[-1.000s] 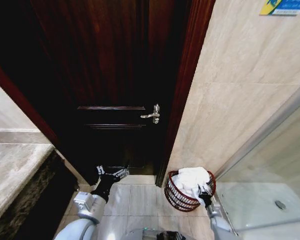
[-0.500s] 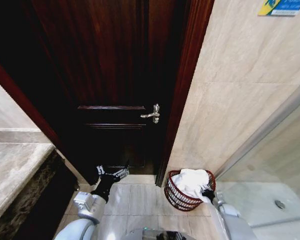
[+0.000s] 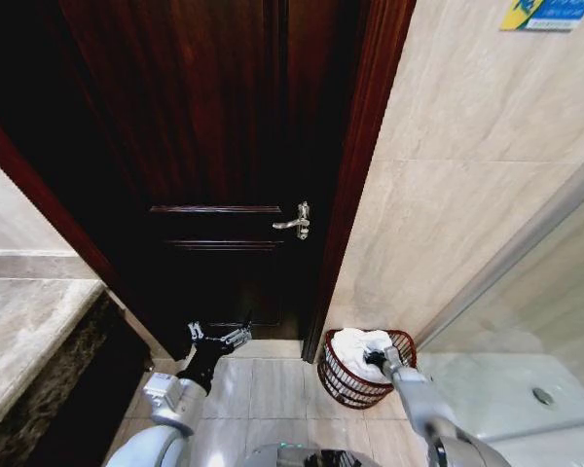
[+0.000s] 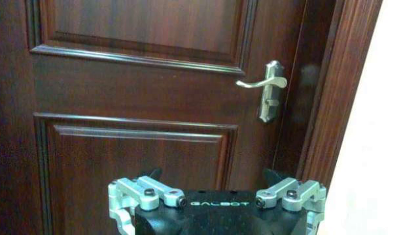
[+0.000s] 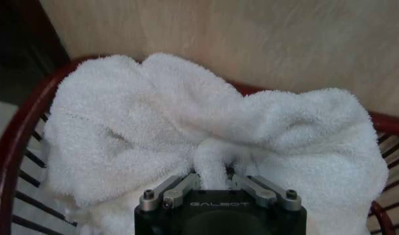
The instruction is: Discard the used towel into the hamper.
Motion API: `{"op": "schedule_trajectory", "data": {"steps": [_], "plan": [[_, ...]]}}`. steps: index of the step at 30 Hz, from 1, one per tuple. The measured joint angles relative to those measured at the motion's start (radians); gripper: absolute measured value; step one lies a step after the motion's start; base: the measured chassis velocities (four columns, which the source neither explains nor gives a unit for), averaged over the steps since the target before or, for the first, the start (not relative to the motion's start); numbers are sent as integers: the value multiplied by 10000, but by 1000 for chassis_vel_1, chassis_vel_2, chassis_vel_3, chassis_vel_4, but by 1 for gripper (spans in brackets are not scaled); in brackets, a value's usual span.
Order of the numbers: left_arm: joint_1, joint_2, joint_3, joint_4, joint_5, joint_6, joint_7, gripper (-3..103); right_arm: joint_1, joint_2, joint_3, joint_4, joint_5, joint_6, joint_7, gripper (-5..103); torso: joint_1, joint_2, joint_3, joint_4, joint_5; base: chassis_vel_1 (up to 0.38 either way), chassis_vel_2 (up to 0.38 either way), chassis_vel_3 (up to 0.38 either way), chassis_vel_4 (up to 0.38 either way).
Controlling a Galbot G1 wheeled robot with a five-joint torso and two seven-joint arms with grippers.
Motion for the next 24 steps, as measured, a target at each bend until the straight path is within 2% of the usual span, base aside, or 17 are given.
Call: {"op": "schedule_trajectory", "data": {"steps": [4,9,17,18,19,21,22,23,24], "plan": [[1,0,0,0,0,0,0,100,-3,93,35,-249,-21,-505,526,11,0,0,-1,5,5,0,0,0,0],[0,0,0,0,0,0,0,100,-29,71,112,-354,130,-851,790,11,0,0,-1,2,6,0,0,0,0],[0,0,0,0,0,0,0,100,-337,-146,186,-14,290,-1098,1046,11,0,0,0,0,6,0,0,0,0],[1,1,0,0,0,0,0,100,-457,-181,187,225,343,-1110,939,8,0,0,0,-1,7,0,0,0,0],[1,-1,0,0,0,0,0,100,-861,-238,136,970,483,-1126,708,13,1,0,0,0,4,0,0,0,0],[1,1,0,0,0,0,0,100,-1940,-299,-130,2680,1394,-1144,394,23,1,-1,0,-5,1,0,0,0,0],[1,1,0,0,0,0,0,100,-1940,-299,-130,2680,1394,-1144,394,23,1,-1,0,-5,1,0,0,0,0],[1,-1,0,0,0,0,0,100,-2396,-324,-202,3325,1853,-987,213,28,1,-1,1,-6,5,0,0,0,0],[1,-1,0,-1,0,0,0,100,-2881,-376,-337,4101,2397,-886,56,28,1,-1,2,-6,10,0,0,0,0]]}}
